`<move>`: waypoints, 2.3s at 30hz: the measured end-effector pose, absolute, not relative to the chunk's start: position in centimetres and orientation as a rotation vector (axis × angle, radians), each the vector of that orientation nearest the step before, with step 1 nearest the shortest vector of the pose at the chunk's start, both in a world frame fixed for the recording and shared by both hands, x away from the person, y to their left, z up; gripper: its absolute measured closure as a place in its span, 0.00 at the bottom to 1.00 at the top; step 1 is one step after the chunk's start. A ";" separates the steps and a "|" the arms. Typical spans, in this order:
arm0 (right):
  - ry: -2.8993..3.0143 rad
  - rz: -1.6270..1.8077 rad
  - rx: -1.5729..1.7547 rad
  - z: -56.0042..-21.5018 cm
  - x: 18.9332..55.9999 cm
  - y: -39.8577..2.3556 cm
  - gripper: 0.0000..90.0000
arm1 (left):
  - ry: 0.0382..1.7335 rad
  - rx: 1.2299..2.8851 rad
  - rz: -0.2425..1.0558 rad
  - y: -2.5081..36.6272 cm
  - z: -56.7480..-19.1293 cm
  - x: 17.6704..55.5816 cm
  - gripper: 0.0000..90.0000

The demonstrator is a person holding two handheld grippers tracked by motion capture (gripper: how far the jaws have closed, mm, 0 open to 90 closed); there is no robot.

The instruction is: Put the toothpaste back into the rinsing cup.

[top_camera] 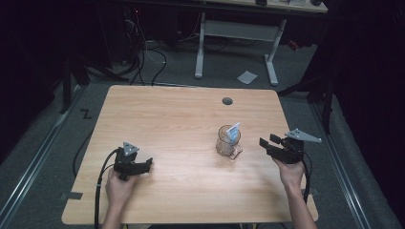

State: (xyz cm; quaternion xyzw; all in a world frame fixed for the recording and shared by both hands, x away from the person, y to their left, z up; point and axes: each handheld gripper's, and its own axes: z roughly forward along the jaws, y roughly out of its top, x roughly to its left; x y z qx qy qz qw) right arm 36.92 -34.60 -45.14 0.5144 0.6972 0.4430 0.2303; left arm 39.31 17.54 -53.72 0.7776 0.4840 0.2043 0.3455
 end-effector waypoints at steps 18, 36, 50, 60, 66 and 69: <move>1.914 1.185 1.477 -47.0 36.9 -35.3 0.50 | 1.256 2.018 0.530 17.5 -53.7 39.3 0.23; 1.949 1.136 1.504 -48.9 38.3 -34.6 0.50 | 1.256 2.019 0.531 17.5 -53.7 39.3 0.22; 1.968 1.097 1.548 -50.5 39.6 -34.1 0.50 | 1.256 2.018 0.531 17.5 -53.7 39.3 0.22; 1.982 1.040 1.550 -51.5 40.1 -33.5 0.50 | 1.256 2.018 0.531 17.5 -53.7 39.3 0.23; 1.986 0.994 1.539 -51.9 40.4 -33.3 0.50 | 1.257 2.018 0.531 17.5 -53.7 39.3 0.22; 1.985 0.976 1.537 -52.1 40.4 -33.2 0.50 | 1.256 2.018 0.531 17.5 -53.7 39.3 0.23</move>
